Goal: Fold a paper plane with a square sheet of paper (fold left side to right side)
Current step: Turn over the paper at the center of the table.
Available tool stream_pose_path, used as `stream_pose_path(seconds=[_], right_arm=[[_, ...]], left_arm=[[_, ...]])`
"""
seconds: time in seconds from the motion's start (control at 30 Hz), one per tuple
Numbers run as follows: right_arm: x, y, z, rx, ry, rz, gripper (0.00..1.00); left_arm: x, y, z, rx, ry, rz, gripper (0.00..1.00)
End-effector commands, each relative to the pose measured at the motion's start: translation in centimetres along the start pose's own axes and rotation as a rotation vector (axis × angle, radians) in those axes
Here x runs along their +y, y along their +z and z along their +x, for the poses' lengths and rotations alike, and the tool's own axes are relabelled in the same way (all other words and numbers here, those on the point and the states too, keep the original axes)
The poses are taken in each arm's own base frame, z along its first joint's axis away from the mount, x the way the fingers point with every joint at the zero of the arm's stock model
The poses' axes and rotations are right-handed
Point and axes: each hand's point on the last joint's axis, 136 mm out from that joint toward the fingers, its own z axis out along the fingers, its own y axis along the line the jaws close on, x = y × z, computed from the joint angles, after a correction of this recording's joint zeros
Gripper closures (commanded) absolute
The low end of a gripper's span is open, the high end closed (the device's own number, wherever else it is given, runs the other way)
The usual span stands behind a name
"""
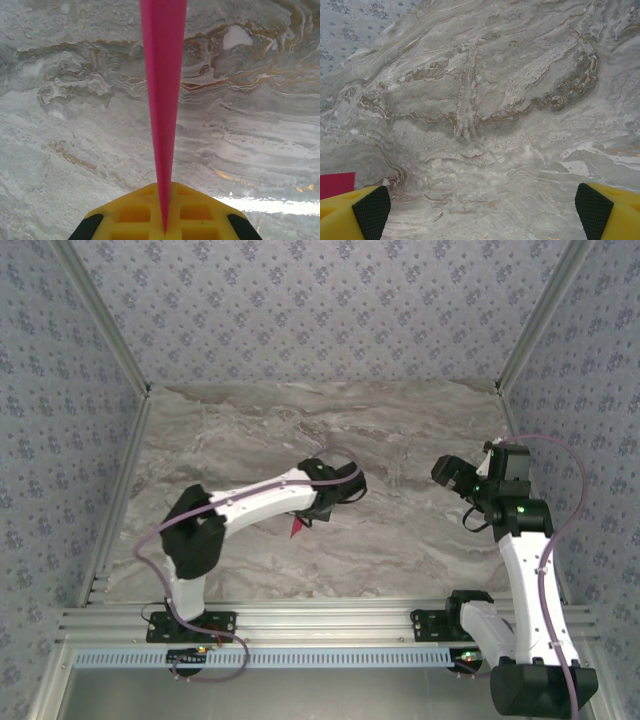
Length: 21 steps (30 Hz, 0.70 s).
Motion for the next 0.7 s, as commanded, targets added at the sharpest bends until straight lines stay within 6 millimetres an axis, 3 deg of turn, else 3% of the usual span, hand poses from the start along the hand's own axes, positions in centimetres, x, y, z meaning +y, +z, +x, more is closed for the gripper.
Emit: stream_pose_path(seconds=[0.0,0.27,0.47,0.67], right_arm=[[-0.8,0.0,1.4,0.047,-0.02,0.018,0.0],[-1.3,-0.1,1.8,0.053,-0.03,0.021,0.0],[-1.2,0.2,2.0,0.061,-0.023,0.002,0.0],[-0.9,0.5,2.4,0.079,-0.021,-0.023,0.0]], left_arm=[[-0.3,0.9,0.5,0.037,0.033,-0.101,0.97],[-4.1,3.3,0.9,0.114,0.074,-0.055,0.96],[-8.3,4.2,1.5,0.183,0.072,0.094,0.88],[-10.2,4.5,1.4,0.217,0.064,0.176,0.75]])
